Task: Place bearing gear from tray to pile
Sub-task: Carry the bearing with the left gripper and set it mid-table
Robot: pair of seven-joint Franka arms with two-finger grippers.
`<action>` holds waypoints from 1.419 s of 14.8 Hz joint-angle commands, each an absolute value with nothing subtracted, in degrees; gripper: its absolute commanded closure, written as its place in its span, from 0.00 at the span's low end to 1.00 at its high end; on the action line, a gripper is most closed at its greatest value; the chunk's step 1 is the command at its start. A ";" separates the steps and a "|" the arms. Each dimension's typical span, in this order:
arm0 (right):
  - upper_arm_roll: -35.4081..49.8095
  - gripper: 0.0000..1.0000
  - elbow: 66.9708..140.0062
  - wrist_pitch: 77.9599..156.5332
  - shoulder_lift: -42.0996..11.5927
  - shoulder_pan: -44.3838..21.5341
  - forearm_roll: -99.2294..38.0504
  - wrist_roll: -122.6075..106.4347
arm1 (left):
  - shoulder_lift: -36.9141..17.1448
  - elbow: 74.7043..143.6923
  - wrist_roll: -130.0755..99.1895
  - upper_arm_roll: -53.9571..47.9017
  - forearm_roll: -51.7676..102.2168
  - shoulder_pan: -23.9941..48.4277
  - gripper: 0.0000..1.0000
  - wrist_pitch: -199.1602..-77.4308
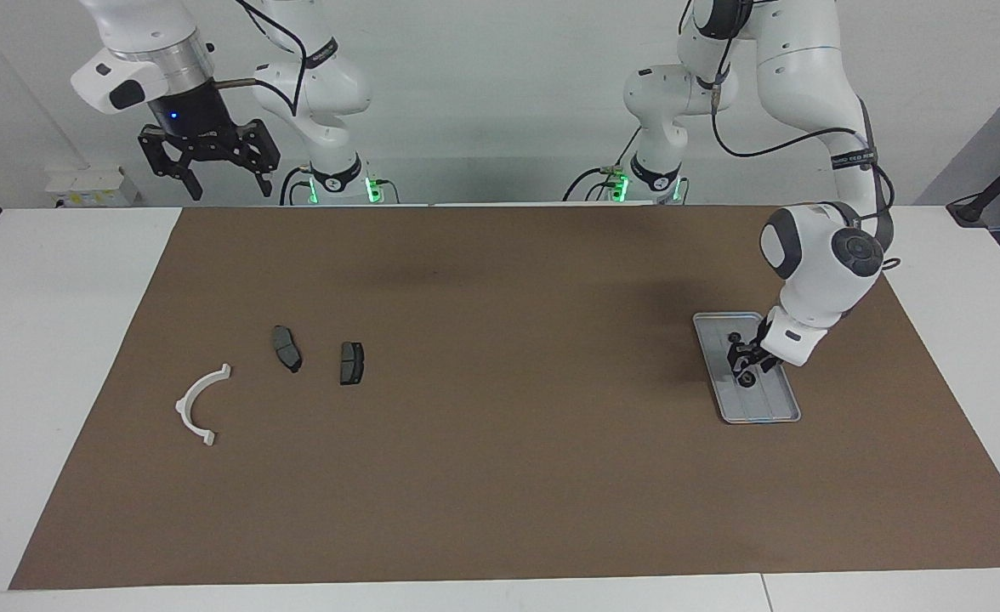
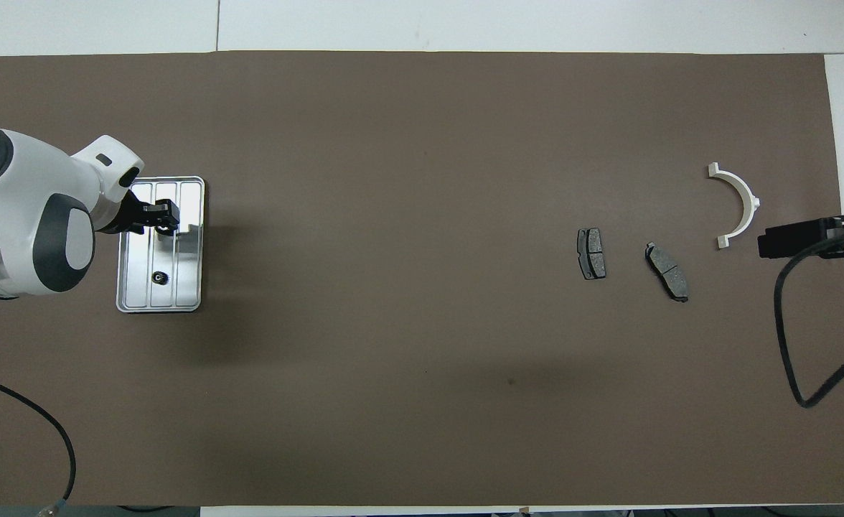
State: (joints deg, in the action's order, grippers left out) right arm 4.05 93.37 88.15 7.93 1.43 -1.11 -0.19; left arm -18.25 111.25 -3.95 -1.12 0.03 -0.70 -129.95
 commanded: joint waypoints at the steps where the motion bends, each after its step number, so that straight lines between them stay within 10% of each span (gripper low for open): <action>1: 4.13 0.00 94.83 88.59 9.14 0.18 -2.46 -0.62 | -19.77 110.30 -3.25 -1.23 -0.61 -1.14 0.41 -131.92; 14: 4.13 0.00 96.33 89.12 9.49 -1.32 -2.64 -1.14 | -21.45 110.65 -3.25 -1.14 -0.62 -1.14 0.44 -134.47; 21: 4.13 0.00 96.33 89.30 9.58 -1.49 -2.72 -1.14 | -21.18 108.91 -4.04 -1.23 -0.27 -0.97 0.86 -128.44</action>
State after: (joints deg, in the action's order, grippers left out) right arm 4.19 94.42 88.24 7.93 -1.91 -1.11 -0.19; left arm -20.82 110.91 -3.90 -1.20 0.07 -0.92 -132.73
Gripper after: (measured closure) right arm 0.000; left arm 0.643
